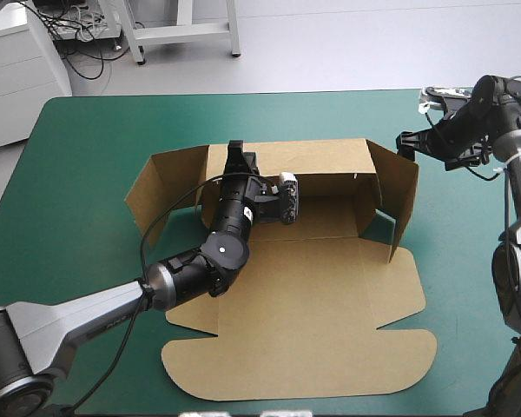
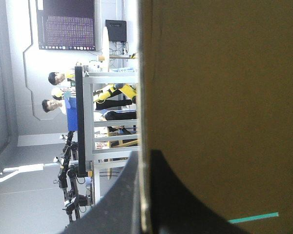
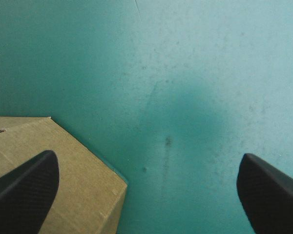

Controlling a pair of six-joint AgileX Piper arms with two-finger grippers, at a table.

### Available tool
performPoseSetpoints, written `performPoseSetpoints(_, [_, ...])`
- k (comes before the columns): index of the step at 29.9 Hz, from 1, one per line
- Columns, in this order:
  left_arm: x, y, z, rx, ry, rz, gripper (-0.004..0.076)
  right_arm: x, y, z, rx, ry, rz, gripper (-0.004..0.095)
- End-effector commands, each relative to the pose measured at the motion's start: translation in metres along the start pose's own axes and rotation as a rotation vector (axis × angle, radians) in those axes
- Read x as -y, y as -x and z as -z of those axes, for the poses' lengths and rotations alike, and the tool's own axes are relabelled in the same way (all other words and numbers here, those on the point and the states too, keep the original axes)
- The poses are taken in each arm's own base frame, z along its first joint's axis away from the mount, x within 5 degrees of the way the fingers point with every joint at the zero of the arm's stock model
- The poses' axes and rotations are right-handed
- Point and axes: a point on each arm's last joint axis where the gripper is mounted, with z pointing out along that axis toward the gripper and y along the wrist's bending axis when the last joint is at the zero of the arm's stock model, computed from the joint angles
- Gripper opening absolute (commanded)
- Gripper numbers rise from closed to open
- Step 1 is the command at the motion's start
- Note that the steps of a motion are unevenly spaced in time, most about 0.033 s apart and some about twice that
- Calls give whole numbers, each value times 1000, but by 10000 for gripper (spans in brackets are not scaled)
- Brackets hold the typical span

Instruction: Fold the box

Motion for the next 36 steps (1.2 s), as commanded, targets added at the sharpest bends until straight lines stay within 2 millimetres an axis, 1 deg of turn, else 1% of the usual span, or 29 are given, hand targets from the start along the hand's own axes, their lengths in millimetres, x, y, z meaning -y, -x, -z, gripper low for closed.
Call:
performPoseSetpoints(1, [-28, -1, 10, 2, 129, -11, -32, -6, -5, 37, 75, 6, 29, 896])
performPoseSetpoints(7, [-28, -1, 10, 4, 128, -11, -32, -9, -18, 38, 56, 25, 53, 896])
performPoseSetpoints(12, [-28, -1, 10, 9, 125, -12, -32, -11, -31, 38, 111, 35, 67, 896])
performPoseSetpoints(17, [-28, -1, 10, 9, 125, -12, -32, -14, -56, 43, 135, 38, 107, 896])
performPoseSetpoints(20, [-28, 0, 10, 11, 124, -12, -32, -18, -70, 42, 149, 65, 128, 896])
performPoseSetpoints(24, [-28, 0, 10, 16, 122, -12, -32, -23, -91, 36, 177, 116, 166, 896])
performPoseSetpoints(28, [-28, 0, 10, 16, 122, -12, -32, -29, -108, 32, 212, 166, 279, 896])
performPoseSetpoints(32, [-28, 0, 10, 16, 122, -12, -32, -36, -118, 25, 247, 247, 403, 896])
performPoseSetpoints(36, [-28, 0, 10, 16, 121, -12, -32, -36, -113, 24, 320, 238, 477, 896])
